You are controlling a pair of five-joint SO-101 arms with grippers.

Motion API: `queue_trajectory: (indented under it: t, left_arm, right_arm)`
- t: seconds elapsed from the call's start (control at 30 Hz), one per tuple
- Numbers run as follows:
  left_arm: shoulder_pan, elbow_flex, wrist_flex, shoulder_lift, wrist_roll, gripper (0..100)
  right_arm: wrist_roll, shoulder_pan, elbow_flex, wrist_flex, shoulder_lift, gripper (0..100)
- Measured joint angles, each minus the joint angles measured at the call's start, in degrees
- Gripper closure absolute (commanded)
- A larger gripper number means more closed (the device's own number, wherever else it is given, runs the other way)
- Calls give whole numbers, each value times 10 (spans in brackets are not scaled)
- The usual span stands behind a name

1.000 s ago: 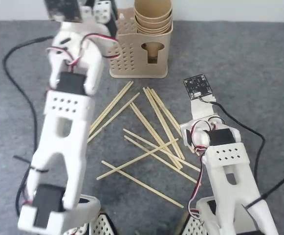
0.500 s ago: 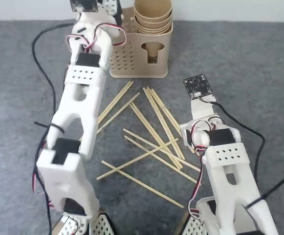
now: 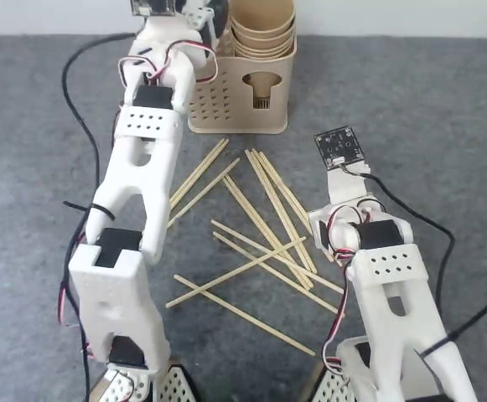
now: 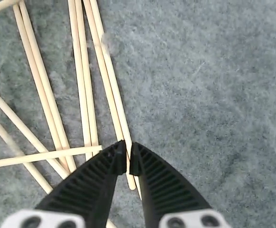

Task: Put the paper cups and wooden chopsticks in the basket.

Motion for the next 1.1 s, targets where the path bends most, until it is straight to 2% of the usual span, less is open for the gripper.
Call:
queue_trajectory:
  t: [0.13,0.23,0.47,0.63,0.77,0.87,1.1]
  left_arm:
    - [1,0,47,-8,0,648]
    - [-1,0,127,-55,0,648]
    - [-6,0,402,-245,0,648]
    - [-40,-1,595,-349,-5,647]
    - [-62,-1,720,-358,-78,647]
    - [-84,9,764,-346,-135,647]
    - [-94,90,769,-239,-245,647]
  right_arm:
    - [0,0,0,0,0,957]
    - [0,0,0,0,0,957]
    - [0,0,0,0,0,957]
    - [0,0,0,0,0,957]
    - [0,0,0,0,0,957]
    - [0,0,0,0,0,957]
    - [0,0,0,0,0,957]
